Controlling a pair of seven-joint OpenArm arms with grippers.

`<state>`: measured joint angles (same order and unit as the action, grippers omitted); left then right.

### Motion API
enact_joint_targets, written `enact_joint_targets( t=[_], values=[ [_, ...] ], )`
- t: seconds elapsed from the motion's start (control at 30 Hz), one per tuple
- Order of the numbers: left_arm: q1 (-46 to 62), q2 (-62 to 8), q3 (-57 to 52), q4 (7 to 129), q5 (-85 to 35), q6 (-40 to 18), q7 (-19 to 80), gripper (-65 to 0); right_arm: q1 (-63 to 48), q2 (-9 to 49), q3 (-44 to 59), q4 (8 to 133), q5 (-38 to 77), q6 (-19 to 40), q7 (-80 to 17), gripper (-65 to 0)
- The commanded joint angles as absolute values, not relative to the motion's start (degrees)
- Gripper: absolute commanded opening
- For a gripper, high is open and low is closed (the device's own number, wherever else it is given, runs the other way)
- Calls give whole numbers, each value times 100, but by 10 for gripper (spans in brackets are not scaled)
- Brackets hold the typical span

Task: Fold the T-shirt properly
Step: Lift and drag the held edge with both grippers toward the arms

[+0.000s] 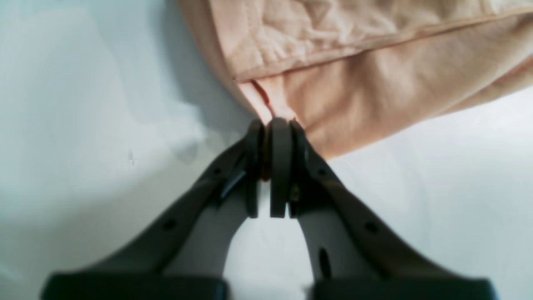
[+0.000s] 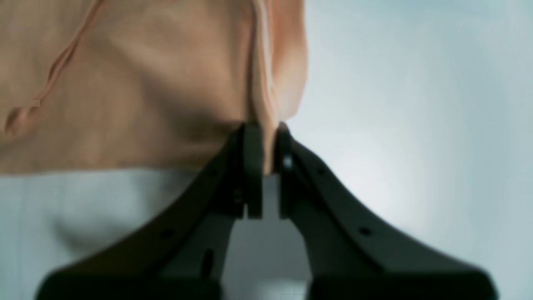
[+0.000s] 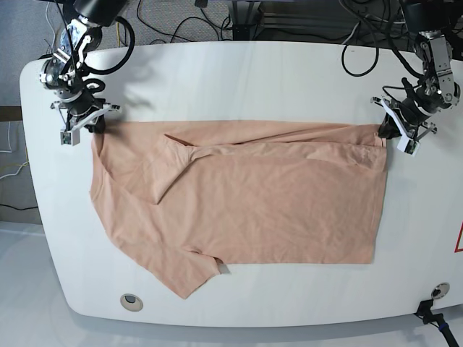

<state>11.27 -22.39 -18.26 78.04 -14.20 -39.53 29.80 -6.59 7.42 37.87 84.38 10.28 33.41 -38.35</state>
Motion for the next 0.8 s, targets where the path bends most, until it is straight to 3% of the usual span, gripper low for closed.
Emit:
enact_joint_targets(
  t=[0.0,0.5,0.77],
  values=[
    [1552,-2273,-1798,7969,-954,-4000,3653,-650,-963,646,3785,8778,822,3371,-4453,-650],
    [3196,-2246,-3073,8875,-945,-4000,3670,-650,-2738,400,3802,10044,822,3380,-4910,-650],
    [3512,-2070,-3213,8901,-945,-4000,3670,-650,-2923,163,3793,10229,822,3380,-4910,-650]
  ],
)
